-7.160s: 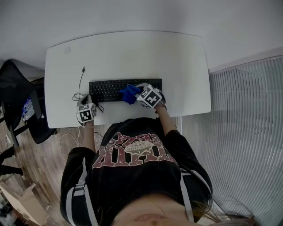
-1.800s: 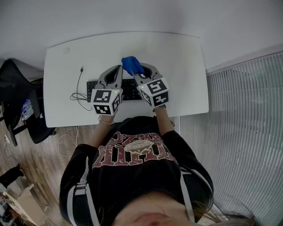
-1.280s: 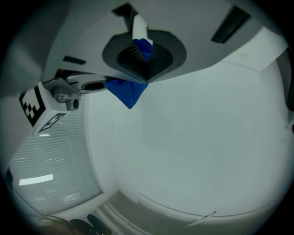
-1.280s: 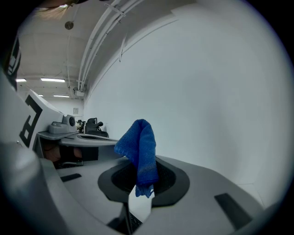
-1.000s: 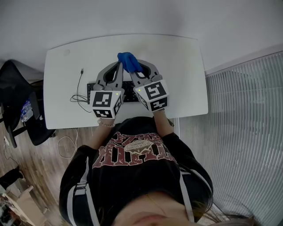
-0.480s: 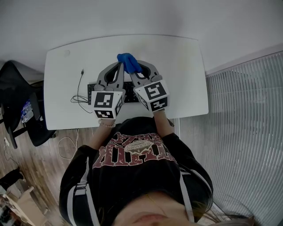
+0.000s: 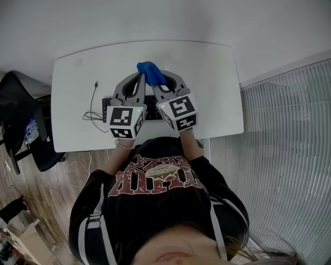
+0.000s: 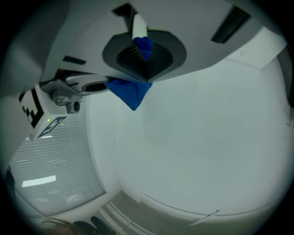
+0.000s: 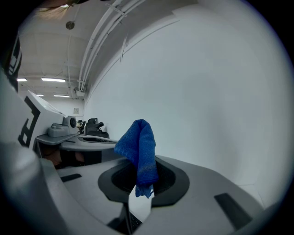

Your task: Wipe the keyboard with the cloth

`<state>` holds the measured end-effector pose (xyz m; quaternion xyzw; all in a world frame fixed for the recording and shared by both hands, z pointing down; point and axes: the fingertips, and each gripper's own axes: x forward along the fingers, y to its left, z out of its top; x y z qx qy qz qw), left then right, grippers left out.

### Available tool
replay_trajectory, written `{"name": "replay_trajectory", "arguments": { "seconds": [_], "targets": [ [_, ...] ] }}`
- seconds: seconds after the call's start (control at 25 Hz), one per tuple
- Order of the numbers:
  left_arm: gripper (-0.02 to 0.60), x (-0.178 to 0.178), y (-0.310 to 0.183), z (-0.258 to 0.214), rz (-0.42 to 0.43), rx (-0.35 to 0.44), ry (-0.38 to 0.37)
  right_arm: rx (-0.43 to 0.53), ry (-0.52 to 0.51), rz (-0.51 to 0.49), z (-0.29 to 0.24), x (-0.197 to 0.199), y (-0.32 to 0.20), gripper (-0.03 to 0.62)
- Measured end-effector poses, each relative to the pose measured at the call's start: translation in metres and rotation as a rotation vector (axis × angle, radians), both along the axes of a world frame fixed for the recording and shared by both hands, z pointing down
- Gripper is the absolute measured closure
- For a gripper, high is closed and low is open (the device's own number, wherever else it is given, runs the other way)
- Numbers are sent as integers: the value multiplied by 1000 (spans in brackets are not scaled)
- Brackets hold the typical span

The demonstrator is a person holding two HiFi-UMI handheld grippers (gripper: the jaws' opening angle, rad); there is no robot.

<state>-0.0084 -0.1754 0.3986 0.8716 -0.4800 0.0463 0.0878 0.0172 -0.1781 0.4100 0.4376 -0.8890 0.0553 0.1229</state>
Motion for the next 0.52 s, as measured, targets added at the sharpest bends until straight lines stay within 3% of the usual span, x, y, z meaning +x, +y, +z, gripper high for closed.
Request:
{"name": "replay_trajectory", "arguments": {
  "seconds": [0.52],
  "targets": [
    [549,6,5,-4,5,8,-3,6,8,-12,-5,2,6,530]
  ]
}}
